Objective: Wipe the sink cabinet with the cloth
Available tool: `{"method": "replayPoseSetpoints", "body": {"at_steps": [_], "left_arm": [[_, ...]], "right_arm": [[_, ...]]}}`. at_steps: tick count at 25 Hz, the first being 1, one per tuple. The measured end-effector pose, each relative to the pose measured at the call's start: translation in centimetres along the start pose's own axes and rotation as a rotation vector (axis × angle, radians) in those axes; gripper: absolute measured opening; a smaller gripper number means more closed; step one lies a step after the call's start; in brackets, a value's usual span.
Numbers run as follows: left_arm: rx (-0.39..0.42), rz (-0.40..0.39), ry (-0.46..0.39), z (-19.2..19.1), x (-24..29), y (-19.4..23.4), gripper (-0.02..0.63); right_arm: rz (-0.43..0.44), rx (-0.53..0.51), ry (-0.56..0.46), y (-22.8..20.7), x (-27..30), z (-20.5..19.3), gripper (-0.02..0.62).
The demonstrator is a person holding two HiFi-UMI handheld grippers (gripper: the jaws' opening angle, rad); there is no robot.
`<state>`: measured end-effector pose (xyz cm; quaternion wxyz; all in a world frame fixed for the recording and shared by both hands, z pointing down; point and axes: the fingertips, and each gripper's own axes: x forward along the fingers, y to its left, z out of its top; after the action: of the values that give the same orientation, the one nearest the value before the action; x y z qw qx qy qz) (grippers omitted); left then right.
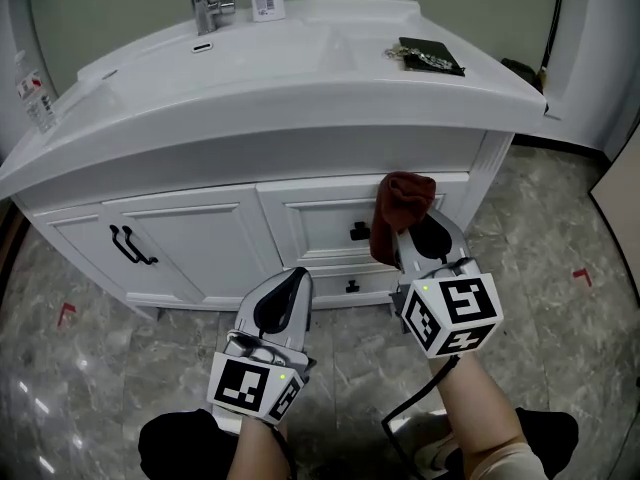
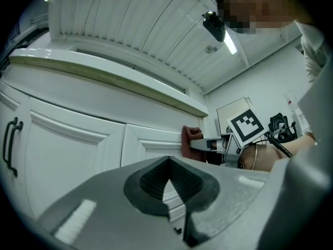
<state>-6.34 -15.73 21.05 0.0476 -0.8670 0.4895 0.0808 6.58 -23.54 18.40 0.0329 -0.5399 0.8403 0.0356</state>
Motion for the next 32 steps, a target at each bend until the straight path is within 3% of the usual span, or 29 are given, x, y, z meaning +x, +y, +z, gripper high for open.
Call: {"method": "replayPoseSetpoints", "body": {"at_steps": [8, 12, 16, 20, 24, 32], "left_arm": [[0.002, -0.030, -0.022, 0.4, 2.4, -2.3, 0.000], [0.017, -0.042, -0.006, -0.5, 2.6, -2.6, 0.000], [0.037, -0.028, 0.010, -0.9, 1.6, -1.7, 0.000], [0.084, -0.011, 0.041, -1.3, -0.3, -0.4, 0.000], [0.081, 0.050, 0.042, -1.1, -2.9, 2.2, 0.000], [0.064, 0.115, 0.037, -1.1, -6.1, 5.6, 0.000]], "right_arm": [[-0.128, -0.008, 0.017, -6.6, -2.7, 0.0, 0.078], [-0.155, 0.003, 0.025, -7.3, -3.3, -0.4, 0.078], [-0.077, 0.051, 0.003, -3.7, -3.3, -0.8, 0.078], [0.064, 0.114, -0.005, 2.9, -2.4, -1.6, 0.078], [0.179, 0.146, 0.012, 9.5, -0.4, -2.9, 0.078], [0.220, 0.123, 0.068, 14.9, 4.1, -5.9, 0.077]]}}
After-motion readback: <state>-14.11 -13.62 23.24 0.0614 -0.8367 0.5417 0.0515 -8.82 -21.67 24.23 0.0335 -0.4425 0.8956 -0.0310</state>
